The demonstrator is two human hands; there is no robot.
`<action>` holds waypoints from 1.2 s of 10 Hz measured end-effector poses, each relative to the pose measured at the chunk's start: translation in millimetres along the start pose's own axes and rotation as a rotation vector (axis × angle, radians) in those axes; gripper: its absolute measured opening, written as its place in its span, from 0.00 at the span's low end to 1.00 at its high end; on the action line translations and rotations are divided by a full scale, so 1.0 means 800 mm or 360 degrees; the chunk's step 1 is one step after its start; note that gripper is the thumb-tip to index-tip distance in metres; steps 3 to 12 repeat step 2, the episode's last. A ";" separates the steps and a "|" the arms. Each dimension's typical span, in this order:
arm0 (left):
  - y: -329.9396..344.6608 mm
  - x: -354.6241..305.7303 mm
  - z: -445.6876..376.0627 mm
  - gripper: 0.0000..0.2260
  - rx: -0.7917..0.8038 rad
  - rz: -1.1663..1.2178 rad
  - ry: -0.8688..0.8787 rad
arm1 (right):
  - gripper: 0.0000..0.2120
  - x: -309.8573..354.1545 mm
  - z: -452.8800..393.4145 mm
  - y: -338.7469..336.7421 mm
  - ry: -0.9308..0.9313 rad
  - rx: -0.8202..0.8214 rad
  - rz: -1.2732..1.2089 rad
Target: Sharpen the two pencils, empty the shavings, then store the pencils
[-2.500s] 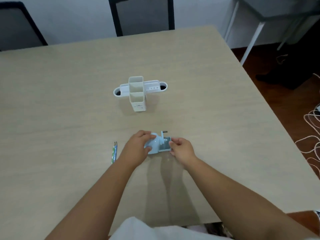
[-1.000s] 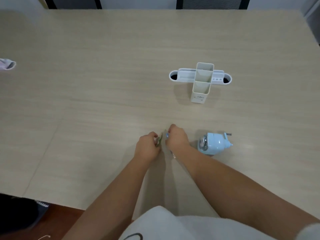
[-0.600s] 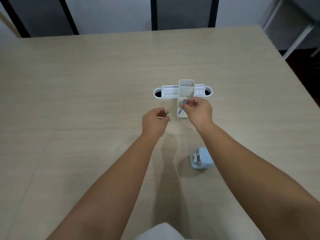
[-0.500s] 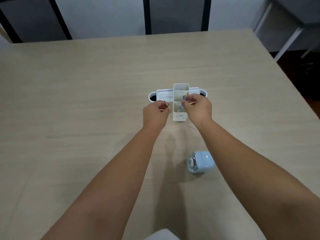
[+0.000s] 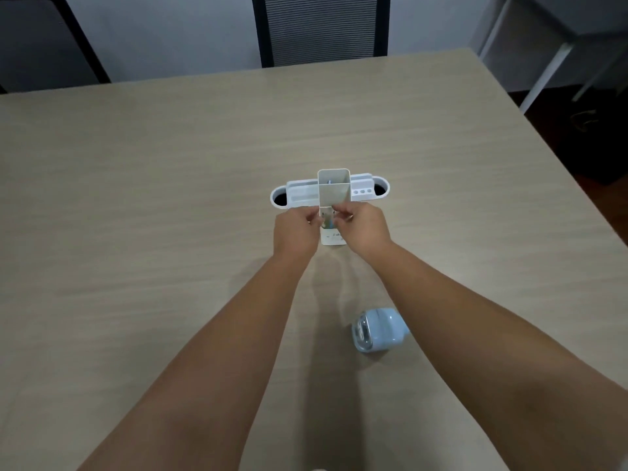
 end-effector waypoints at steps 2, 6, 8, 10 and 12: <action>-0.021 0.033 0.052 0.10 -0.0132 0.0226 -0.0173 | 0.16 -0.012 0.032 -0.041 -0.0169 -0.0156 -0.0071; -0.021 0.033 0.052 0.10 -0.0132 0.0226 -0.0173 | 0.16 -0.012 0.032 -0.041 -0.0169 -0.0156 -0.0071; -0.021 0.033 0.052 0.10 -0.0132 0.0226 -0.0173 | 0.16 -0.012 0.032 -0.041 -0.0169 -0.0156 -0.0071; -0.021 0.033 0.052 0.10 -0.0132 0.0226 -0.0173 | 0.16 -0.012 0.032 -0.041 -0.0169 -0.0156 -0.0071; -0.021 0.033 0.052 0.10 -0.0132 0.0226 -0.0173 | 0.16 -0.012 0.032 -0.041 -0.0169 -0.0156 -0.0071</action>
Point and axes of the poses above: each hand's wrist, its own z-axis away from the middle knuckle, its own y-axis out of the palm, x = y × z, the point moved 7 cm from there along -z, towards the middle knuckle, and after that the axes turned 1 degree about -x, right-handed, at the moved point
